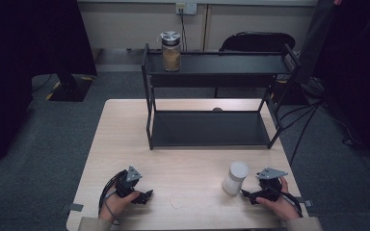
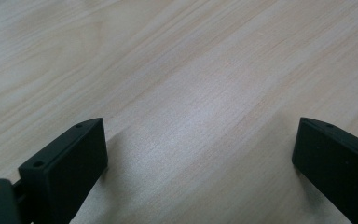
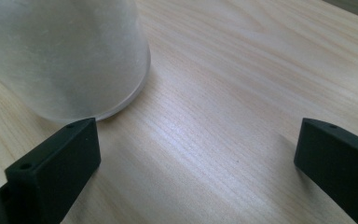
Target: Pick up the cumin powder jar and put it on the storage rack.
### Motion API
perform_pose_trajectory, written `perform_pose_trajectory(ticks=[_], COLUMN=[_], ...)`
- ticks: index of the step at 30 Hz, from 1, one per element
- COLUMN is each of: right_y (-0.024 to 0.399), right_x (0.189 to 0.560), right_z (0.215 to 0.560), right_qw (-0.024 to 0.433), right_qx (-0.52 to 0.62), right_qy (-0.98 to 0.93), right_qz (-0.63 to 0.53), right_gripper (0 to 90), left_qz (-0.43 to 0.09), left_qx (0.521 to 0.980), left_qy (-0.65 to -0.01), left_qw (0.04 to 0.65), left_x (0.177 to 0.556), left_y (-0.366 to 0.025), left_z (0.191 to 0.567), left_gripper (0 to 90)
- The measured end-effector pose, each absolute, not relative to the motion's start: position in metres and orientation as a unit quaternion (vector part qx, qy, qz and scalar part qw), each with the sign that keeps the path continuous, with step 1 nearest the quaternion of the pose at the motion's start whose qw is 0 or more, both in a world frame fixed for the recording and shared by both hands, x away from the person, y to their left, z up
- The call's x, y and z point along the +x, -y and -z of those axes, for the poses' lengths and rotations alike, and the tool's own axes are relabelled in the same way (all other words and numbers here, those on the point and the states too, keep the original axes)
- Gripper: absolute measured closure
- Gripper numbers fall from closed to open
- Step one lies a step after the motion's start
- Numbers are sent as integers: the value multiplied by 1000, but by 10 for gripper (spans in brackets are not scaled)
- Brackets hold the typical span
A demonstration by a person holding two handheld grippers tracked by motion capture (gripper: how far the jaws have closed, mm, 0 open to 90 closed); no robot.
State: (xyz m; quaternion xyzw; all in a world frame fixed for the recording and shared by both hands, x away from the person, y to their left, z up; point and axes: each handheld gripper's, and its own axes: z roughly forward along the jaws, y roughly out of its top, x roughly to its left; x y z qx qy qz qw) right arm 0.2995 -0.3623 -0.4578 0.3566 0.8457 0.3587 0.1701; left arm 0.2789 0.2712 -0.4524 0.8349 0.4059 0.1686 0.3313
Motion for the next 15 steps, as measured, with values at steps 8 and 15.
perform_pose_trajectory(ticks=[8,15], right_y=[362,362], right_x=[300,299], right_z=[458,458], right_qw=[170,170], right_qx=[357,356], right_qy=[-846,-846], right_qz=[-359,-359], right_gripper=[0,0], left_qz=[-175,-181], left_qx=[829,823], left_qy=[-402,-399], left_qw=[348,361], left_x=[276,273], left_y=[-275,-278], left_z=[459,465], left_gripper=[0,0])
